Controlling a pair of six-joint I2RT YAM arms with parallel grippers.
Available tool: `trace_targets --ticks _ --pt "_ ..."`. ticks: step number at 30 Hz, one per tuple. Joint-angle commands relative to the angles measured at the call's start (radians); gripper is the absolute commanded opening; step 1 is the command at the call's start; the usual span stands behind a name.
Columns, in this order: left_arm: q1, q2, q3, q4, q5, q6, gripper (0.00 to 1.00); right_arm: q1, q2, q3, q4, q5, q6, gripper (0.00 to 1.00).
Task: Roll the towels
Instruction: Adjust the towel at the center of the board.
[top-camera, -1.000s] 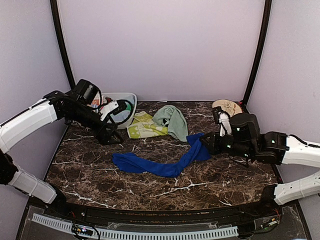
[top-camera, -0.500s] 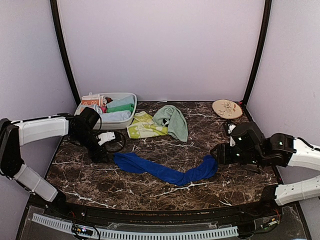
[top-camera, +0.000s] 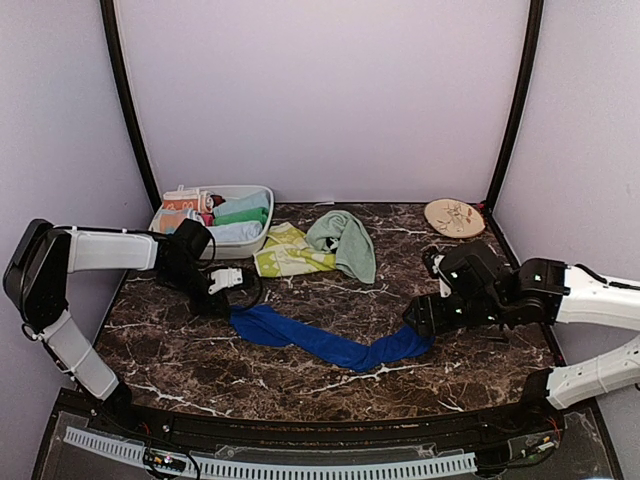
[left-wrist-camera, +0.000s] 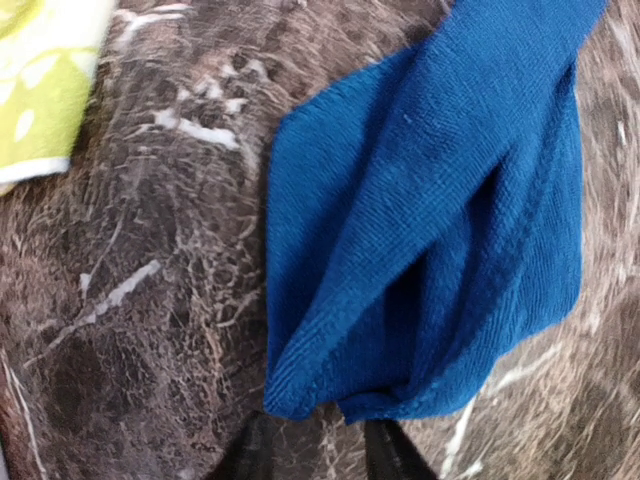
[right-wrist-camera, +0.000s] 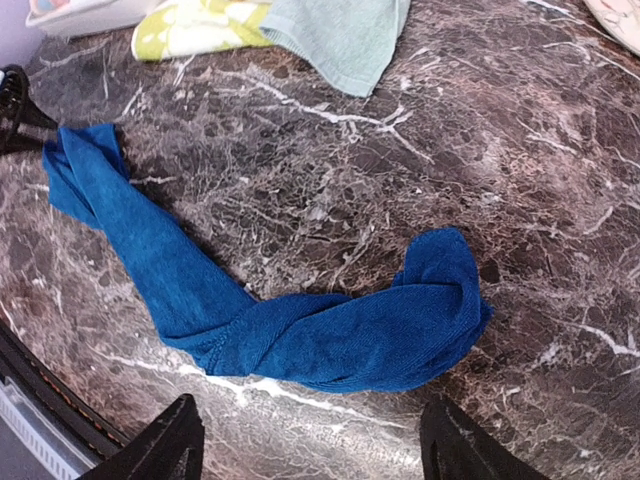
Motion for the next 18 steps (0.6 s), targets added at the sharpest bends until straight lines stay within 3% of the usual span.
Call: trace_targets --ticks 1,5,12,18 --pt "0.004 -0.002 0.034 -0.019 0.06 0.091 0.17 -0.002 0.086 0.061 0.003 -0.041 -0.052 0.76" --pt "0.005 -0.01 0.034 -0.037 0.061 0.127 0.0 -0.004 0.155 0.097 0.012 -0.049 -0.077 0.78" --pt "0.004 -0.066 0.079 -0.09 0.043 0.123 0.0 -0.005 0.22 0.141 0.023 -0.065 -0.11 0.78" --pt "0.004 -0.188 0.239 -0.219 0.066 0.065 0.0 -0.008 0.244 0.172 0.034 -0.051 -0.134 0.8"
